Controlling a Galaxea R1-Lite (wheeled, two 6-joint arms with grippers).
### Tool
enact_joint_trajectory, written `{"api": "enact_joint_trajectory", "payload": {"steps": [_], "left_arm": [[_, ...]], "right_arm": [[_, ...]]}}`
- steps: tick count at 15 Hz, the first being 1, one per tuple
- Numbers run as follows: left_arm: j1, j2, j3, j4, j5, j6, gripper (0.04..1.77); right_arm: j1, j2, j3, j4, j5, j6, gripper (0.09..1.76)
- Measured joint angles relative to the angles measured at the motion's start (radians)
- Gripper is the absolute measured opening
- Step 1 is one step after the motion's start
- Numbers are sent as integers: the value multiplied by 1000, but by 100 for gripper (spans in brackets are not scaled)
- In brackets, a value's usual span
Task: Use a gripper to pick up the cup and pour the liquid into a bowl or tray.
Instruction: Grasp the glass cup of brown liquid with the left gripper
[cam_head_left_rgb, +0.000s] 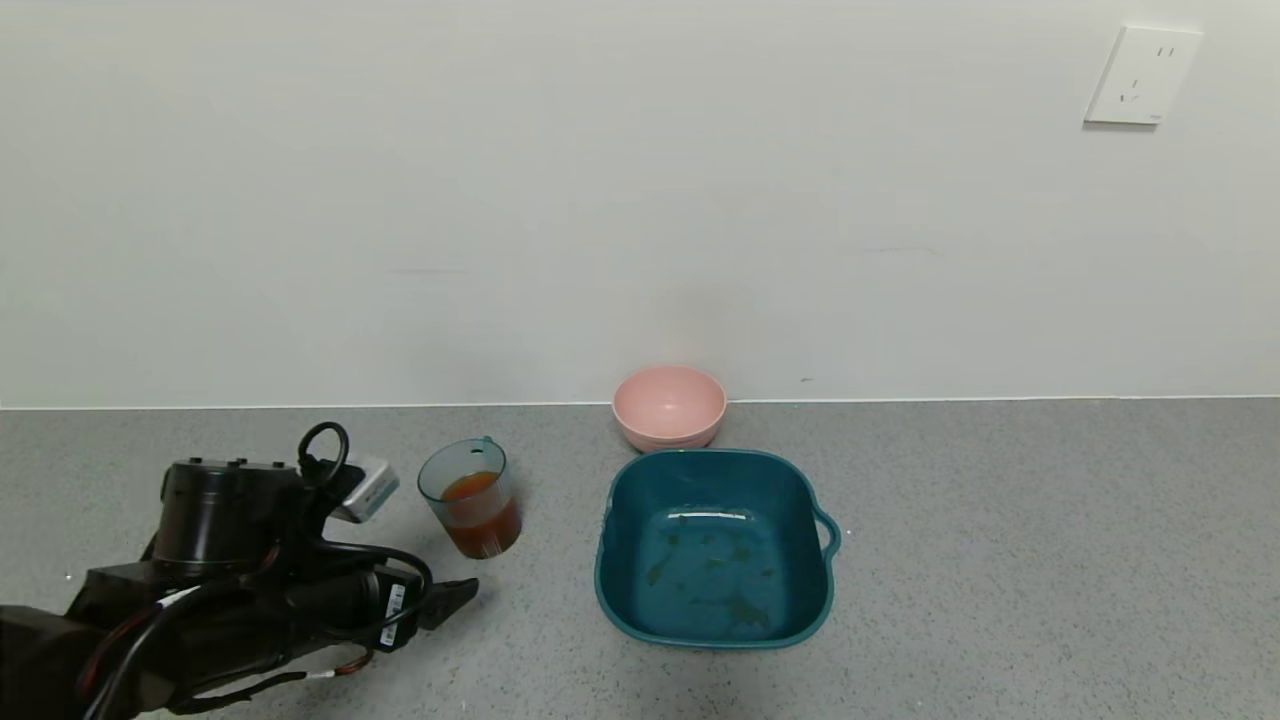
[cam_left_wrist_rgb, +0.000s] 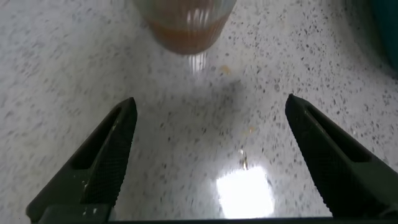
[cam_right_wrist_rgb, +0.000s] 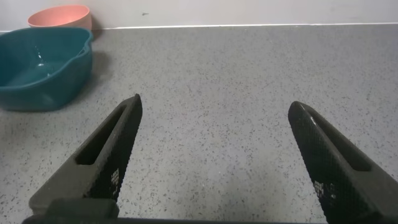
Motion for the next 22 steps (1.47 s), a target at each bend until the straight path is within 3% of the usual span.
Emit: {"api": "enact_joint_trajectory", "payload": {"steps": [6,11,18,20,22], "left_arm": [[-30,244,-17,-374,49,-1,172],[-23,343,-83,-394,59,1,172],[-13,375,-154,-391,61,1,172],[-13,381,-151,-392,59,3,143],[-13,387,-151,-393,61,6,128]], "right_arm": [[0,0,0,0,0,0,171],[0,0,0,0,0,0,171],[0,0,0,0,0,0,171],[0,0,0,0,0,0,171],[0,0,0,0,0,0,171]]}}
